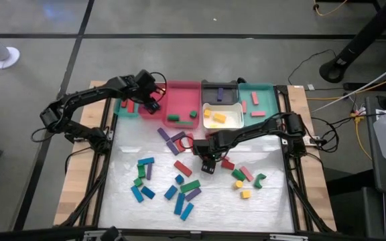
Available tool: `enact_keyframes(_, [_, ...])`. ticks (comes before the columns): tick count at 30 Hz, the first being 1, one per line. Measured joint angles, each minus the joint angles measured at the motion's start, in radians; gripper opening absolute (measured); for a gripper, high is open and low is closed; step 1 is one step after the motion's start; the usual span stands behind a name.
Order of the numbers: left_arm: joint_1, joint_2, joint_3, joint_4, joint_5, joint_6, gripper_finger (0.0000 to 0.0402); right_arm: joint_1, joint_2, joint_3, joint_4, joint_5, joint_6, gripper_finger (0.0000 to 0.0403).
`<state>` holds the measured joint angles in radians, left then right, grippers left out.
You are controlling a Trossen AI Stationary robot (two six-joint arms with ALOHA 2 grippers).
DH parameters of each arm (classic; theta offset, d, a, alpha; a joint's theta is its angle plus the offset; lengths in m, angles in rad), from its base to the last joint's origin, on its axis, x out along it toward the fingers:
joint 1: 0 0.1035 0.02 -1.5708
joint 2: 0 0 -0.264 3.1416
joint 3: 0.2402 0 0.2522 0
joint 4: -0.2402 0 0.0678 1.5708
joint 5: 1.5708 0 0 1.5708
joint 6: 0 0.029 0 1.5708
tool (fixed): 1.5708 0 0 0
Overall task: Sort blocks
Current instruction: Put the red block into the left green bin
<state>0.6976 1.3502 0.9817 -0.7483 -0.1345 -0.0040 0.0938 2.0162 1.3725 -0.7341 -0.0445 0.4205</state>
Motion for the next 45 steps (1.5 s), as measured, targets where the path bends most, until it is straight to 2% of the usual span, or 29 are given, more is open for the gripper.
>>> enact_keyframes(3, [-0.018,0.0,0.0,-0.006,0.003,-0.012,0.0157,0.0,0.01,0.002,-0.002,0.0,0.001,0.0236])
enact_keyframes(5, [-0.029,-0.002,0.0,-0.014,0.028,-0.036,0.0157,0.0,0.011,0.002,-0.004,-0.003,0.001,0.0208])
enact_keyframes(11, [-0.049,-0.013,0.001,-0.043,0.23,-0.125,0.0157,-0.004,0.017,0.031,-0.02,-0.013,0.002,0.0093])
enact_keyframes(20, [-0.05,-0.048,0.002,-0.054,0.614,-0.265,0.0157,-0.013,0.021,0.16,0.0,0.012,-0.032,0.0093])
enact_keyframes(27, [-0.056,-0.067,0.002,-0.054,0.811,-0.411,0.0156,-0.04,0.019,0.278,0.009,0.123,-0.102,0.0093])
enact_keyframes(32, [-0.092,-0.068,0.002,-0.046,0.823,-0.484,0.0156,-0.072,0.018,0.342,0.039,0.227,-0.117,0.0106])
enact_keyframes(38, [-0.148,-0.068,0.002,0.071,0.819,-0.535,0.0156,-0.104,0.018,0.363,0.137,0.236,-0.159,0.0103])
enact_keyframes(45, [-0.188,-0.068,0.002,0.139,0.729,-0.602,0.0157,-0.1,0.017,0.364,0.216,0.236,-0.225,0.0102])
